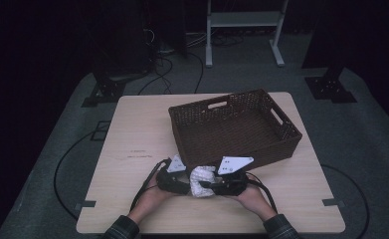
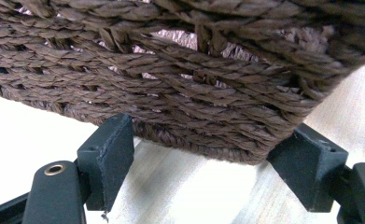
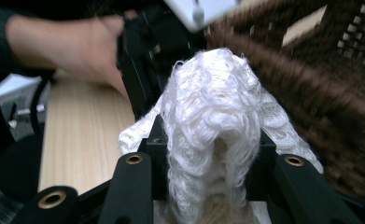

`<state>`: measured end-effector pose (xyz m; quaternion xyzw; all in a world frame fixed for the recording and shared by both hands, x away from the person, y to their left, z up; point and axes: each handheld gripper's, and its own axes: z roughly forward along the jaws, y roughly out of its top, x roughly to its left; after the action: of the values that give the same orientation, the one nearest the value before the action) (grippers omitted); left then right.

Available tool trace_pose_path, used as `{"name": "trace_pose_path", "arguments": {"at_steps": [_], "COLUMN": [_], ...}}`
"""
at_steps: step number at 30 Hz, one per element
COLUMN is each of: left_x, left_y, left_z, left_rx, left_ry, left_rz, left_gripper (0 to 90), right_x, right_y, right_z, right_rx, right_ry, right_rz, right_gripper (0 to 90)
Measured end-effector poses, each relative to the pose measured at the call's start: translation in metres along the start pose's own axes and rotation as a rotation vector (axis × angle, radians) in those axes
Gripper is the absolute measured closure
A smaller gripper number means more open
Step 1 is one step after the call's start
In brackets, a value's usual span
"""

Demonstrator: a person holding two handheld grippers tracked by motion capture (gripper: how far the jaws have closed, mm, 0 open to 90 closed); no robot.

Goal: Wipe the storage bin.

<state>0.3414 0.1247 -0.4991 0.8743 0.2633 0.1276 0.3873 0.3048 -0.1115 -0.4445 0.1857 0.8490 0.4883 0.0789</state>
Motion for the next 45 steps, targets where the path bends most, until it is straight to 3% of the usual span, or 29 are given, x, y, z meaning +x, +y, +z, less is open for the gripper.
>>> {"name": "trace_pose_path", "arguments": {"at_steps": [11,18,22,31,37,45], "left_x": [0.0,0.0,0.0,0.0,0.0,0.0], "left_y": [0.0,0.0,0.0,0.0,0.0,0.0], "left_z": [0.0,0.0,0.0,0.0,0.0,0.001], "left_rx": [0.001,-0.004,-0.003,0.002,0.001,-0.002], "left_ry": [0.0,0.0,0.0,0.002,0.001,0.001], "left_rz": [0.001,-0.005,-0.006,0.0,-0.001,-0.003], "left_gripper": [23.7,23.8,23.8,23.6,23.2,23.3], "right_x": [-0.008,-0.01,-0.008,-0.003,-0.002,-0.009], "right_y": [-0.016,-0.024,-0.025,-0.026,-0.033,-0.053], "right_z": [0.014,0.021,0.019,-0.012,-0.036,-0.071], "right_rx": [0.081,0.138,0.134,0.077,0.058,0.041], "right_ry": [0.015,0.006,-0.002,-0.032,-0.087,-0.171], "right_rz": [0.024,0.014,0.011,0.024,0.033,0.099], "right_gripper": [62.5,62.6,62.5,62.4,62.4,62.4]}}
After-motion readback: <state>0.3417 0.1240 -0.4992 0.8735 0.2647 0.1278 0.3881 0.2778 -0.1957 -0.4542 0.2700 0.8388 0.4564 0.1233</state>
